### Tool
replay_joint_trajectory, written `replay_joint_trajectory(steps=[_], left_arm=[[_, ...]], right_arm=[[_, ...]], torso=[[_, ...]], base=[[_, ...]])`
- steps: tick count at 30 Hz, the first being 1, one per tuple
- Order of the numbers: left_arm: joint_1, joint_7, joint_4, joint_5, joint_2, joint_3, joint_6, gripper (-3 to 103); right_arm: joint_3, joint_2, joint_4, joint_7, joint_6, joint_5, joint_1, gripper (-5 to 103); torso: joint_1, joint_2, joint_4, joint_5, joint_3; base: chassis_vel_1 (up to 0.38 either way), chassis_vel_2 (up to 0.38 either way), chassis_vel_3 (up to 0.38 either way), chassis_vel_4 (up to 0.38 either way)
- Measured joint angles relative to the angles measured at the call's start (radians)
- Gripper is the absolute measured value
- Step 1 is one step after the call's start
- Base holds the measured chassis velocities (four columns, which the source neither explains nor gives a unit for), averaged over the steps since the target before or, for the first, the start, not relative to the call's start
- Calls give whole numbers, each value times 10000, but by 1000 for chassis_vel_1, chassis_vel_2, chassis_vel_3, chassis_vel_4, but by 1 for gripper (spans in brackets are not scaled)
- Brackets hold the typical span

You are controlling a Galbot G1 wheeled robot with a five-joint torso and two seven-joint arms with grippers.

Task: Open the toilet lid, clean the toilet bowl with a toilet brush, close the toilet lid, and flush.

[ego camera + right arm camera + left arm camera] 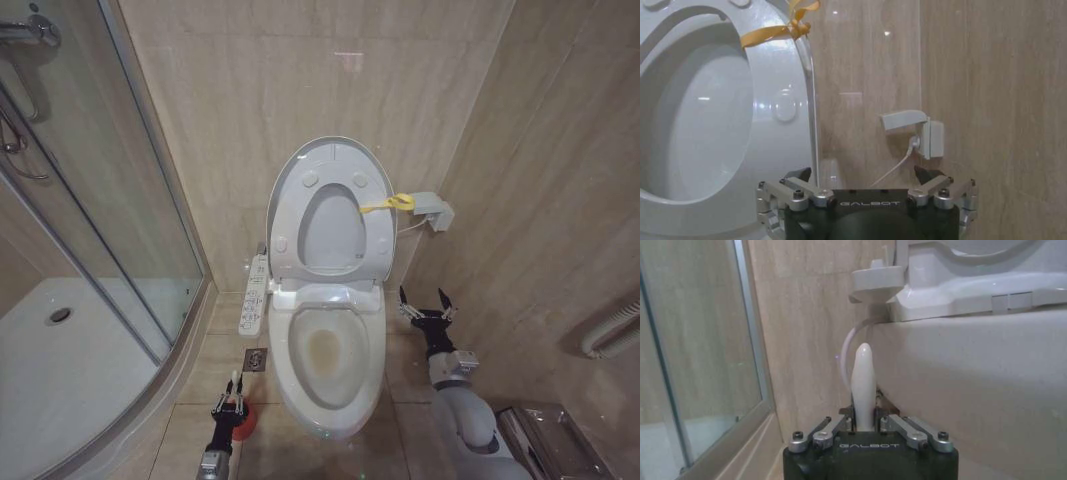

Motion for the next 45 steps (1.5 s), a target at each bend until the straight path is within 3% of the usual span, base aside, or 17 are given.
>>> replay_joint_trajectory(steps=[12, 23, 24, 30, 31, 38, 39, 45], left_arm=[[69, -590, 131, 685, 26, -255, 3, 19], [609, -1146, -768, 997, 46, -338, 98, 17], [672, -1228, -895, 1015, 53, -341, 106, 44], [1044, -1585, -1766, 1088, 123, -381, 244, 44], [1213, -1681, -2175, 1133, 137, -432, 314, 71], [2144, -1839, -4616, 1127, 244, -651, 969, 71], [2388, -1858, -5345, 1084, 283, -689, 1219, 97], [3166, -1846, -8196, 980, 469, -905, 2308, 97]], right_arm=[[0, 0, 0, 0, 0, 0, 0, 100], [0, 0, 0, 0, 0, 0, 0, 100], [0, 0, 1, 0, 0, 0, 0, 100], [0, 0, 1, 0, 0, 0, 0, 100], [0, 0, 0, 0, 0, 0, 0, 100], [0, 0, 1, 0, 0, 0, 0, 100], [0, 0, 0, 0, 0, 0, 0, 100], [1, 0, 0, 1, 0, 0, 0, 100]], torso=[[0, 0, 1, -3, 1], [0, -1, 1, -4, 3], [1, -1, 1, -4, 3], [1, -1, 1, -3, 2], [1, -1, 1, -3, 2], [0, -1, 1, -2, 2], [0, 0, 0, -2, 1], [1, -1, 2, -1, 1]], base=[[0, 0, 0, 0], [0, 0, 0, 0], [0, 0, 0, 0], [0, 0, 0, 0], [0, 0, 0, 0], [0, 0, 0, 0], [0, 0, 0, 0], [0, 0, 0, 0]])
